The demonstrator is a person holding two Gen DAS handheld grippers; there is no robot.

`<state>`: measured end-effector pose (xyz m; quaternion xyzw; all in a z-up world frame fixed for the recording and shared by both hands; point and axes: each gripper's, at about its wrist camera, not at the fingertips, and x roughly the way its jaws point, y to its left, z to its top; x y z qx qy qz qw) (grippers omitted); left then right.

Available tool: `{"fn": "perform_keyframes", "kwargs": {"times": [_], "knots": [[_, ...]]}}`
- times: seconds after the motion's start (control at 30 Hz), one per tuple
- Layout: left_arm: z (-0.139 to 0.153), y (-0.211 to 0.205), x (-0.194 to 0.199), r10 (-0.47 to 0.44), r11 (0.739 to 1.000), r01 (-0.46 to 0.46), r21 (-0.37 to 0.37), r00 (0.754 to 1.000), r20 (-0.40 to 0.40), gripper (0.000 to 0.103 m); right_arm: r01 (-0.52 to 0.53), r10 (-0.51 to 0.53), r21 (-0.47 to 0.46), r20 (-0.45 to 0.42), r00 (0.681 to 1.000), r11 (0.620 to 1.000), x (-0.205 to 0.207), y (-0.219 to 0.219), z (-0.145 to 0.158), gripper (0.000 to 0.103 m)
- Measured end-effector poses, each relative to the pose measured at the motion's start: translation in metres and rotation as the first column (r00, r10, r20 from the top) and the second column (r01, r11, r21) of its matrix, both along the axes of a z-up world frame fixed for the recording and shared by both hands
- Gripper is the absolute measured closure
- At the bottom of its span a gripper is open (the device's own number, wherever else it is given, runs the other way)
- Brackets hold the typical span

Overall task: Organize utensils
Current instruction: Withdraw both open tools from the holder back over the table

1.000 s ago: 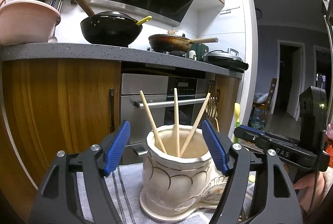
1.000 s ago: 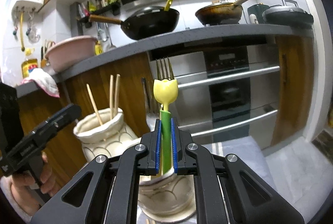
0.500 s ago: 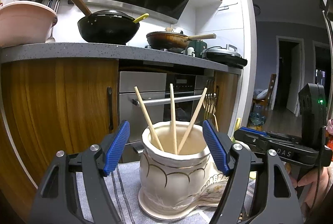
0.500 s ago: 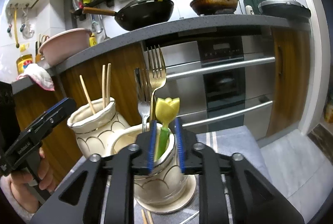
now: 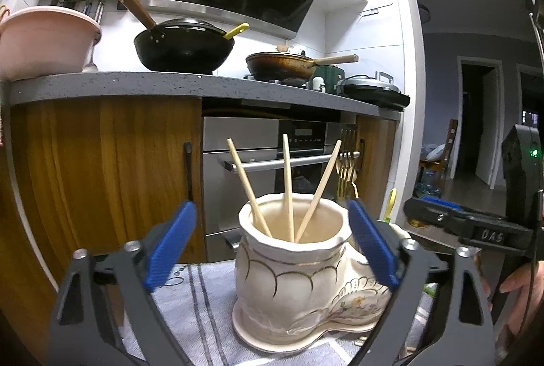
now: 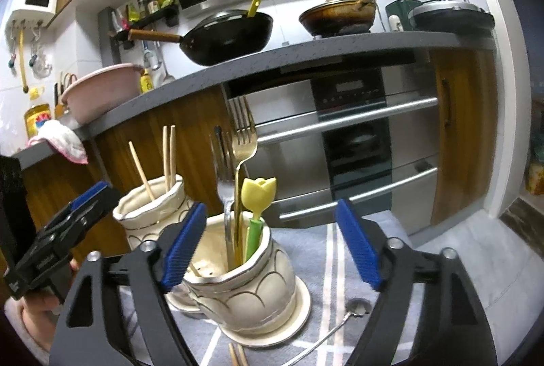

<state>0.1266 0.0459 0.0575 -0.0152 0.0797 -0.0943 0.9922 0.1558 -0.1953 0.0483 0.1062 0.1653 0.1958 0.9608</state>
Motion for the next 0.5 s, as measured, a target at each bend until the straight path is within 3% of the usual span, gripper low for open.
{"fn": "perform_keyframes", "kwargs": {"times": [0.03, 0.2, 0.5], "knots": [[-0.001, 0.0, -0.003, 0.011, 1.0, -0.011, 0.002, 1.0, 0.004, 0.005, 0.017, -0.017, -0.004, 0.007, 1.0, 1.0, -0.002, -0.002, 0.001, 0.012], [-0.007, -0.003, -0.017, 0.037, 0.999, -0.037, 0.031, 0.999, -0.022, 0.005, 0.061, -0.061, 0.002, 0.027, 0.998, 0.998, -0.015, -0.016, 0.003, 0.008], [-0.017, -0.015, -0.053, 0.029, 0.996, -0.025, 0.084, 0.998, -0.047, 0.005, 0.136, -0.136, -0.014, 0.008, 0.991, 0.991, -0.036, -0.047, -0.005, 0.007]]}}
